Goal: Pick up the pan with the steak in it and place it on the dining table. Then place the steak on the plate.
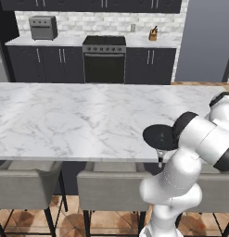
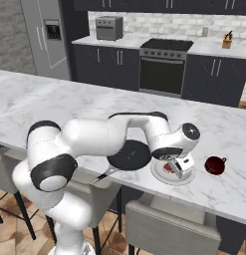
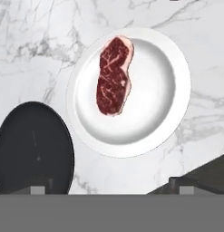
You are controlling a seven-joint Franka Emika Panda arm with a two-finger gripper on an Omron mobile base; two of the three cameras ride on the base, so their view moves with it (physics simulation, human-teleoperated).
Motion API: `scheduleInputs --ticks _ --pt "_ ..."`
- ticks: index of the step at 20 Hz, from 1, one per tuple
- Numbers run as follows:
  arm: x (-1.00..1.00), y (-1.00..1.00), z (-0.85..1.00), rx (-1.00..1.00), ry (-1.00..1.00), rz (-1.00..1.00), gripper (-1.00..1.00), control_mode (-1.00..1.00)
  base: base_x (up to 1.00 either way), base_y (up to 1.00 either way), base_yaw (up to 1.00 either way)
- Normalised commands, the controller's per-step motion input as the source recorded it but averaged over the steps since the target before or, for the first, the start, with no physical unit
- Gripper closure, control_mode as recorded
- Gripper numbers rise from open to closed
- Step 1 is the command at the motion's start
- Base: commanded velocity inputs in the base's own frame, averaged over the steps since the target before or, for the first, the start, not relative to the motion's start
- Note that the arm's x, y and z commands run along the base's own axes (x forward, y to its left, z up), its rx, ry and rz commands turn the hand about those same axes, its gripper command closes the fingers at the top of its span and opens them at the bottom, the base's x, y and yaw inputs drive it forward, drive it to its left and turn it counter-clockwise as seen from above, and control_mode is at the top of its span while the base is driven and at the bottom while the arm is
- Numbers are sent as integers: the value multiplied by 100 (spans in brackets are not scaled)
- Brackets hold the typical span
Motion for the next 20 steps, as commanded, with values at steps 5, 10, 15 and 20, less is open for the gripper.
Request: scheduleInputs --ticks 5,10,15,20 --pt "-69 72 -11 0 0 0 -100 -100 0 0 0" --pt "-17 19 -3 0 0 3 -100 -100 0 0 0" --pt "-48 22 41 1 -15 7 -100 -100 0 0 0" --pt "-78 39 37 -1 -30 0 -100 -100 0 0 0"
